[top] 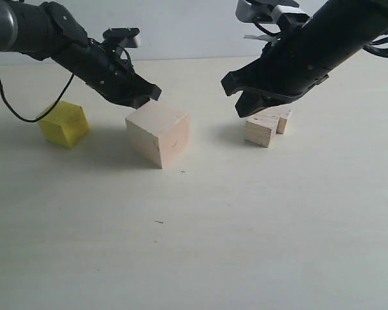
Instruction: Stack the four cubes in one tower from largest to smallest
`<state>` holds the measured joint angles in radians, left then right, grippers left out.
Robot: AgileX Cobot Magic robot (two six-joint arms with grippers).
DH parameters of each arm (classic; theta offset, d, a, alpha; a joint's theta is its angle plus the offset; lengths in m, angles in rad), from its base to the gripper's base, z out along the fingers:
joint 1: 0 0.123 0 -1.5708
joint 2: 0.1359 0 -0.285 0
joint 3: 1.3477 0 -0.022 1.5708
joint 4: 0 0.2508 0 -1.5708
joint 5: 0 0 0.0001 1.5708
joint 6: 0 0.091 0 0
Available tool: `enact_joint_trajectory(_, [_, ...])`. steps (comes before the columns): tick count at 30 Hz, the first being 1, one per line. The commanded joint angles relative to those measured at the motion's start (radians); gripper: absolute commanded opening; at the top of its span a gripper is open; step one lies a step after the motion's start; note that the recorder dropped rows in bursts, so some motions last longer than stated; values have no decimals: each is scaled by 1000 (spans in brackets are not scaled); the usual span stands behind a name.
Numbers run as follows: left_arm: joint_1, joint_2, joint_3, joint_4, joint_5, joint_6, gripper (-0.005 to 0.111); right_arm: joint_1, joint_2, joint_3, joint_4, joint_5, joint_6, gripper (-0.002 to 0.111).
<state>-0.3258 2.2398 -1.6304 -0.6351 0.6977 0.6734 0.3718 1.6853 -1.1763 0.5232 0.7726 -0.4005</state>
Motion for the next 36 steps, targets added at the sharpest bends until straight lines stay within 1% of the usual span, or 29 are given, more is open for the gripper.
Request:
enact_joint_trajectory(1, [-36,-6,-1,31,94,27,0,0,-10,-6,-8,-25,-12,0])
enact_joint_trajectory(8, [-101,-6,-1,31,119,36,0,0,-10,-6,-8,-19,-12,0])
enact_joint_trajectory(12, [-134,-8,-1,31,148,85,0,0,-10,-6,-8,-17,-12,0])
enact_joint_trajectory(18, [-173,-8,-1,17,206,166,0,0,-10,-6,-14,-62,-10,0])
enact_joint_trajectory(21, [-182,-8,-1,-21,236,212,0,0,-10,-6,-63,-67,16,0])
enact_joint_trajectory(25, [-184,-8,-1,-62,273,250,0,0,-10,-6,-177,-67,95,0])
enact_joint_trajectory(28, [-184,-22,-1,-45,275,240,0,0,-7,2,-210,-67,140,0])
enact_joint_trajectory(32, [-144,-81,-1,-35,212,170,0,0,18,40,-211,-68,140,0])
enact_joint_trajectory(36, [-108,-151,-1,29,219,71,0,0,80,66,-196,-82,140,0])
